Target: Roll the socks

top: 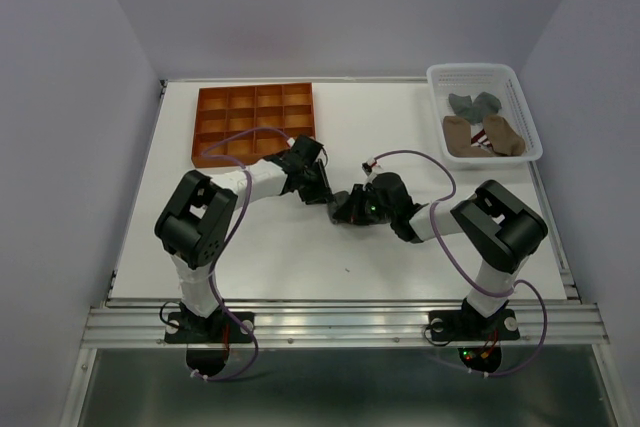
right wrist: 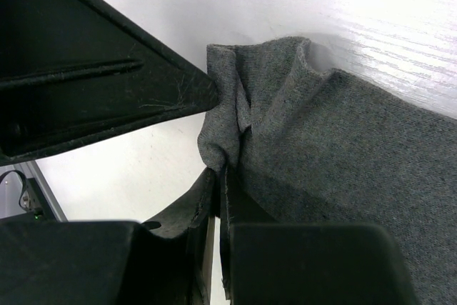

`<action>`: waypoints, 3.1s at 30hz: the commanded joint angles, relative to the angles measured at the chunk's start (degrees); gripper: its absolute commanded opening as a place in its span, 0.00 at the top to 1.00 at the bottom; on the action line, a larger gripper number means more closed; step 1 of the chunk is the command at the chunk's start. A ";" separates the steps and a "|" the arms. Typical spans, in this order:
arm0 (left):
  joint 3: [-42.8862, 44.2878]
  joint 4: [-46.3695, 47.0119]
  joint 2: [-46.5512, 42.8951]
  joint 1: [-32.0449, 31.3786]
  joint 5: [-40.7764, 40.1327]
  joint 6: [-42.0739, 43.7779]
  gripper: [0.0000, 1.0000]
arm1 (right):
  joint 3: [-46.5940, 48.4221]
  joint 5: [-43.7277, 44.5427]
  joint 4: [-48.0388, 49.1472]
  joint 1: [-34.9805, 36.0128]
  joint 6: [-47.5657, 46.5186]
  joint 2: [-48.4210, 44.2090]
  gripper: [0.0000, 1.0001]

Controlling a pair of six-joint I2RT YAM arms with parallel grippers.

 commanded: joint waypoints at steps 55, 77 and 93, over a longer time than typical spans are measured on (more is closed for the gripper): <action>5.76 -16.39 -0.05 -2.53 -7.74 -3.26 1.00 | 6.31 20.92 -12.88 15.19 -31.10 -9.76 0.60; 6.81 -17.18 0.30 -2.53 -7.65 -3.00 1.00 | 10.53 27.87 -15.69 19.06 -35.24 -3.61 0.60; 6.99 -17.71 -1.20 -2.53 -7.48 -3.79 1.00 | 15.10 40.52 -22.46 23.90 -39.02 3.86 0.70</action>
